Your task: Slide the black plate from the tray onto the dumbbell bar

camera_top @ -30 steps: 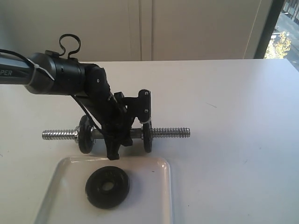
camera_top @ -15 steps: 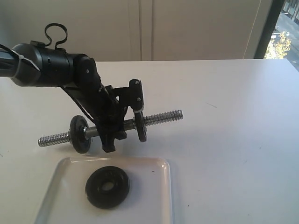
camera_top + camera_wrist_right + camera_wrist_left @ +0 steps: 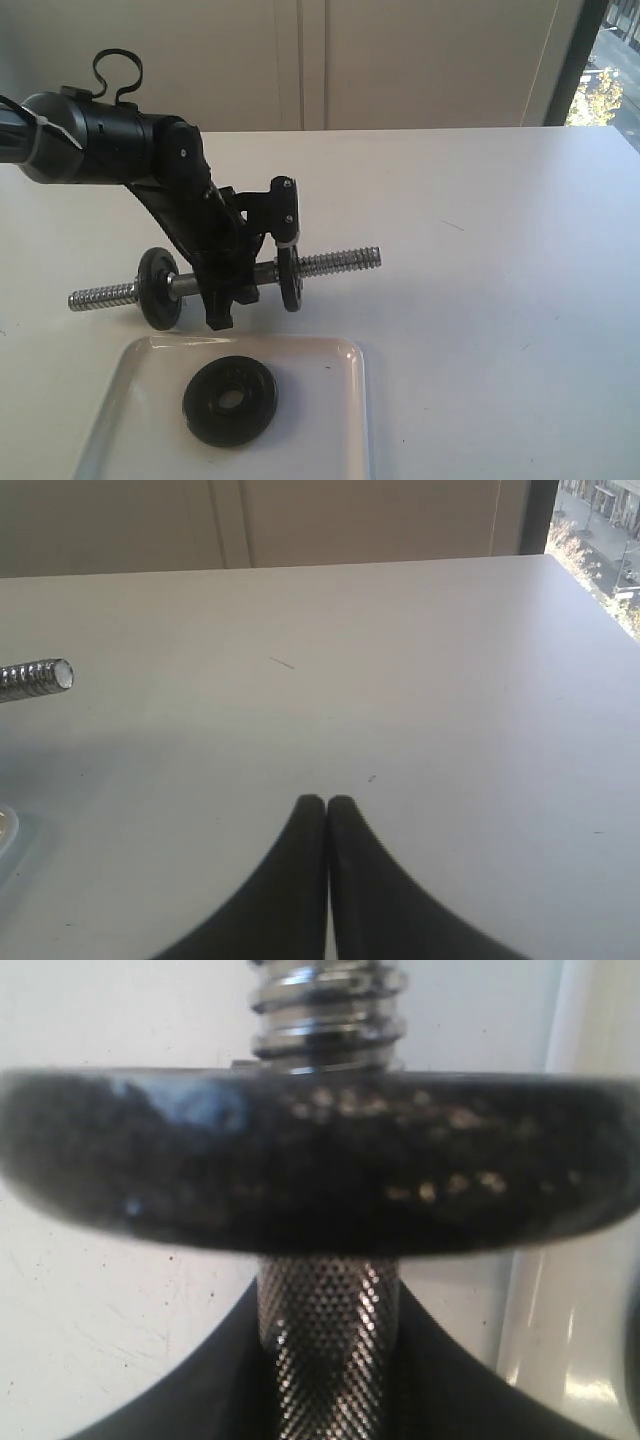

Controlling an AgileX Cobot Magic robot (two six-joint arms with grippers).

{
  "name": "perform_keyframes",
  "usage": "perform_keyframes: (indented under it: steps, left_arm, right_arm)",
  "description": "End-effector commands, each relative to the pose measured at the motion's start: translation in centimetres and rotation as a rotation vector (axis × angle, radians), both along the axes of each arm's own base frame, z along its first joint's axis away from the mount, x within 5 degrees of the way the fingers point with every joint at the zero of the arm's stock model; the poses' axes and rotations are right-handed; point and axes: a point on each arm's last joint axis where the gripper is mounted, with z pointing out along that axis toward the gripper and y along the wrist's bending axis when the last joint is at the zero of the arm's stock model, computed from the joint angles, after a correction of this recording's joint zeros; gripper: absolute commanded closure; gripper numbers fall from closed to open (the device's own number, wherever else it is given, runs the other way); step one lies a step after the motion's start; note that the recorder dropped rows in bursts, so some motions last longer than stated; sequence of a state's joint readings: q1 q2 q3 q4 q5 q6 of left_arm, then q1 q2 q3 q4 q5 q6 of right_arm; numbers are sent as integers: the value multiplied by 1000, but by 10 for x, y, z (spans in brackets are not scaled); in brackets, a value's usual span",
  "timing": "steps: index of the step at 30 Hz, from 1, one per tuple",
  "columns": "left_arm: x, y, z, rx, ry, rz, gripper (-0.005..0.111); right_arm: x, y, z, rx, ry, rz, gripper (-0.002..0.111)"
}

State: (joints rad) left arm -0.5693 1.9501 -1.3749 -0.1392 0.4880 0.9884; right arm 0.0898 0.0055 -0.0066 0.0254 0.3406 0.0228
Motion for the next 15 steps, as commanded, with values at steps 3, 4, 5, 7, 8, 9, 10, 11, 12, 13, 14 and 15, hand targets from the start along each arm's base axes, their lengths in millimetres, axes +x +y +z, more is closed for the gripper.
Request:
perform_keyframes:
  steps: [3, 4, 5, 7, 8, 9, 10, 11, 12, 13, 14, 15]
  left_arm:
    - [2, 1, 31, -81, -59, 51, 107]
    - [2, 1, 31, -81, -59, 51, 107]
    - [2, 1, 31, -81, -59, 51, 107]
    - [2, 1, 31, -81, -59, 51, 107]
    - [2, 1, 31, -81, -59, 51, 107]
    - [2, 1, 31, -82, -59, 53, 107]
    - [2, 1, 31, -82, -58, 55, 107]
    - [2, 1, 31, -84, -56, 60, 107]
    - [2, 1, 31, -87, -53, 67, 107]
    - [2, 1, 31, -88, -51, 71, 107]
    - [2, 1, 31, -88, -51, 71, 107]
    - [2, 1, 31, -88, -51, 71, 107]
  right_arm:
    - [0, 0, 0, -10, -27, 5, 108]
    - [1, 0, 3, -6, -57, 4, 108]
    - [2, 0, 6, 12, -92, 4, 108]
    - [2, 1, 15, 128, -178, -4, 108]
    - [3, 1, 19, 172, -218, -9, 108]
    - [3, 1, 23, 204, -251, -13, 108]
    - [3, 0, 25, 225, -276, -17, 108]
    - [2, 0, 28, 266, -307, -24, 108]
    - [2, -1, 32, 351, -337, -36, 108]
    - [2, -2, 35, 435, -370, -47, 108]
    - [1, -4, 39, 491, -407, -56, 108]
    - [0, -6, 44, 500, -463, -63, 108]
